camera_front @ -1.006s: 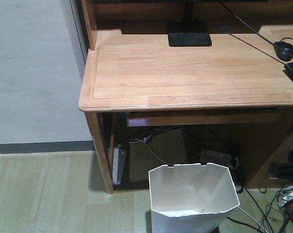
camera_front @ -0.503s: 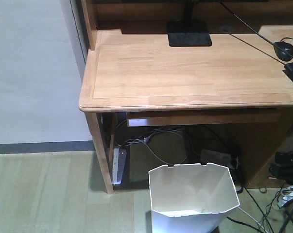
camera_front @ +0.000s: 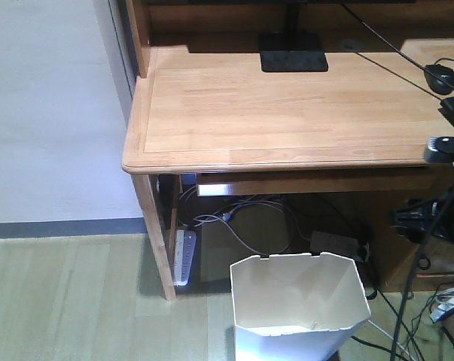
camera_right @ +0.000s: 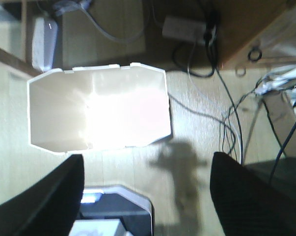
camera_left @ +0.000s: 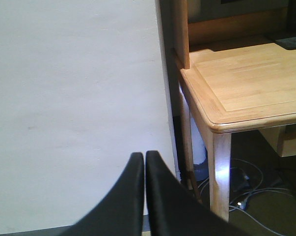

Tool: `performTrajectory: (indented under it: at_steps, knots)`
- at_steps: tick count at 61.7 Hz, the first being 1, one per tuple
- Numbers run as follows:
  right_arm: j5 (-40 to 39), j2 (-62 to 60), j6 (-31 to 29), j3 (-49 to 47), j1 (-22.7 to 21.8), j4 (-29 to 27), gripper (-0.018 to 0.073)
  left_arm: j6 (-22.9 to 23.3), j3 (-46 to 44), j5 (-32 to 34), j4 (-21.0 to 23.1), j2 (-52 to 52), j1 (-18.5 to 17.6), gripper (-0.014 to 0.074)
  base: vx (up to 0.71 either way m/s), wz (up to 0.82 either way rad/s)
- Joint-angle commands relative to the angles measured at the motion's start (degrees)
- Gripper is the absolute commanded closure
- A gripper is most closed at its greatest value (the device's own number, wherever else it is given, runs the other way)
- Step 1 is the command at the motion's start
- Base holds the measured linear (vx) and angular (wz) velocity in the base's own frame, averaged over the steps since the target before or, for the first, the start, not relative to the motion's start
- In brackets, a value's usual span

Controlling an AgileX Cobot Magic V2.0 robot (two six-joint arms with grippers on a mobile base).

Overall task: Move trash bin to bedside with robot
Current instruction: 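Lower the right gripper down to the rim of the white trash bin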

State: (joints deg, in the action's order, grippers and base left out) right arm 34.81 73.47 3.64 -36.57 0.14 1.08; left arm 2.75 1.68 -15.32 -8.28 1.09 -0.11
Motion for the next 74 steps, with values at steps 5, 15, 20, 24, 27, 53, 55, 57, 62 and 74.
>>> performTrajectory:
  at_steps: [5, 15, 20, 24, 27, 53, 55, 57, 62, 74]
  knots:
    - [-2.8, 9.8, -1.3, -5.2, -0.1, 2.0, 0.0039, 0.5, 1.6, 4.2, 0.2, 0.5, -0.3, 0.0602, 0.0, 0.0]
    - [-2.9, 20.0, -3.6, -9.2, -3.7, 1.8, 0.0038, 0.5, 1.6, 4.2, 0.2, 0.5, -0.3, 0.0602, 0.0, 0.0]
    - [-3.2, 25.2, -3.6, -11.1, -6.8, 1.6, 0.0038, 0.5, 1.6, 4.2, 0.2, 0.5, -0.3, 0.0602, 0.0, 0.0]
    - [-4.2, 28.5, -4.5, -12.4, -8.2, 1.6, 0.0038, 0.5, 1.6, 4.2, 0.2, 0.5, -0.3, 0.0602, 0.0, 0.0]
    - [-5.0, 31.3, -5.8, -13.2, -8.8, 1.6, 0.0038, 0.5, 1.6, 4.2, 0.2, 0.5, -0.3, 0.0602, 0.0, 0.0]
    - [-15.0, 57.4, -12.5, -22.8, -8.9, 0.0, 0.0038, 0.5, 1.6, 4.2, 0.2, 0.5, -0.3, 0.0602, 0.0, 0.0]
    - [-15.3, 59.0, -12.8, -23.7, -8.9, 0.0, 0.0038, 0.5, 1.6, 4.2, 0.2, 0.5, -0.3, 0.0602, 0.0, 0.0]
    - [-15.7, 60.8, -13.1, -24.7, -8.9, -0.4, 0.0038, 0.5, 1.6, 4.2, 0.2, 0.5, -0.3, 0.0602, 0.0, 0.0]
    - [-16.3, 64.2, -14.9, -27.0, -8.9, -1.6, 0.0038, 0.5, 1.6, 4.2, 0.2, 0.5, -0.3, 0.0602, 0.0, 0.0]
    - [-18.0, 71.1, -22.8, -31.7, -8.9, -9.5, 0.0038, 0.5, 1.6, 4.2, 0.2, 0.5, -0.3, 0.0602, 0.0, 0.0]
